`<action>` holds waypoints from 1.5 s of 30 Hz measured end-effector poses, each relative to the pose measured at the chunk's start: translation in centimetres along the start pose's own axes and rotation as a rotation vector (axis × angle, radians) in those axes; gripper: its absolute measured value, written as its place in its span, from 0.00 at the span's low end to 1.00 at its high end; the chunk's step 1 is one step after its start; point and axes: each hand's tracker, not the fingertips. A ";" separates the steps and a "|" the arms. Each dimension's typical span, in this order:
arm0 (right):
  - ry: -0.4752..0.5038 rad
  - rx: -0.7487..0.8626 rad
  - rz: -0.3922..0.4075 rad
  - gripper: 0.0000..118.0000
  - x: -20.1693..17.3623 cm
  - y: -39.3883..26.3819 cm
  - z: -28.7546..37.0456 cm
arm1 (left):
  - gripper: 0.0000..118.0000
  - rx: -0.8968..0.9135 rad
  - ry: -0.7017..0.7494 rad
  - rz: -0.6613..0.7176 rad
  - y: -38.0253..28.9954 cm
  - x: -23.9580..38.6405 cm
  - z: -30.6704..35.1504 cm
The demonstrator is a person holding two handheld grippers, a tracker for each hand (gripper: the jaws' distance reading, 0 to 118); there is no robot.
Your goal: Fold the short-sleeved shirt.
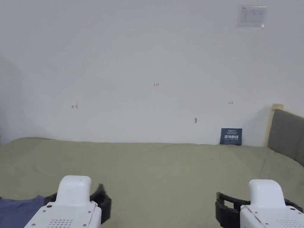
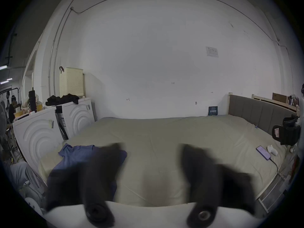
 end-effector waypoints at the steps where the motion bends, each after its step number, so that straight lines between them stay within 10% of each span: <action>1: 0.001 0.011 0.007 0.58 -0.2 -0.1 0.1 | 0.09 0.004 0.012 -0.002 -0.1 0.0 -0.2; 3: -0.019 0.022 0.036 0.13 -0.5 -0.3 -0.2 | 0.06 0.019 0.011 0.005 -0.2 -0.3 -0.2; 9: 0.116 0.045 0.005 0.14 -3.3 1.1 0.3 | 0.06 0.041 0.042 0.009 1.0 -3.8 1.5; 25: 0.804 0.039 0.092 0.14 -26.3 1.2 5.0 | 0.06 -0.054 0.625 0.147 -2.8 -23.1 16.3; 37: 0.616 -0.068 0.028 0.14 -20.9 -0.2 -3.0 | 0.06 -0.300 0.151 0.099 0.5 -27.0 -4.0; 40: 0.555 -0.116 0.019 0.14 -19.5 -0.8 -6.2 | 0.06 -0.528 -0.084 0.179 0.5 -29.0 -15.9; 45: 0.518 -0.225 -0.017 0.14 -17.7 -2.0 -10.2 | 0.06 -0.969 -0.049 -0.024 -3.7 -28.7 -31.1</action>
